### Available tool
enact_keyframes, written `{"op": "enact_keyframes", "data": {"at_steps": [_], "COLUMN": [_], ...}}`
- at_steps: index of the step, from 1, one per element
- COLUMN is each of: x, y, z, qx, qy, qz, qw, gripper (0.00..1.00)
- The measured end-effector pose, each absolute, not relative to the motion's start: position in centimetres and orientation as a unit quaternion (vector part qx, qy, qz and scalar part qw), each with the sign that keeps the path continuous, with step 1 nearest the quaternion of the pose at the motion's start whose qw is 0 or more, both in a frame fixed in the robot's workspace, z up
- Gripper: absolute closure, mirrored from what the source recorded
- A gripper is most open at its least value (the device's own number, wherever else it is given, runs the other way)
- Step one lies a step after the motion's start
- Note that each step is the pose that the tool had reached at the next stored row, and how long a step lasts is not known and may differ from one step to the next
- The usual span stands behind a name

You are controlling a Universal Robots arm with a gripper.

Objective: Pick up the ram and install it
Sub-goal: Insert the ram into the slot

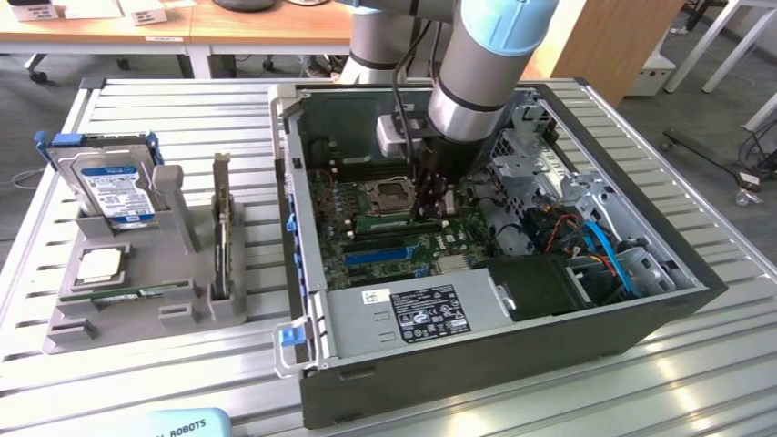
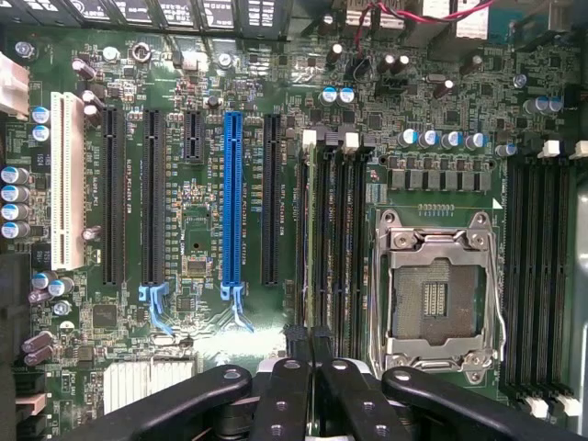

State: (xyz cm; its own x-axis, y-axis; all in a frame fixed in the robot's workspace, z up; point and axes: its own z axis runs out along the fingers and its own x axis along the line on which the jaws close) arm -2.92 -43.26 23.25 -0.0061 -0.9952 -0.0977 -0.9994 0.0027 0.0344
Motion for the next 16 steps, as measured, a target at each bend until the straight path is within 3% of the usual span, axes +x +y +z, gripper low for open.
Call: {"op": "enact_keyframes", "data": {"at_steps": [16], "x": [-2.93], "y": [-43.29], "z": [23.05], "qx": [-0.705], "qy": [0.708], "qz": [0.047], "qw": [0.022], "gripper": [0.88]}}
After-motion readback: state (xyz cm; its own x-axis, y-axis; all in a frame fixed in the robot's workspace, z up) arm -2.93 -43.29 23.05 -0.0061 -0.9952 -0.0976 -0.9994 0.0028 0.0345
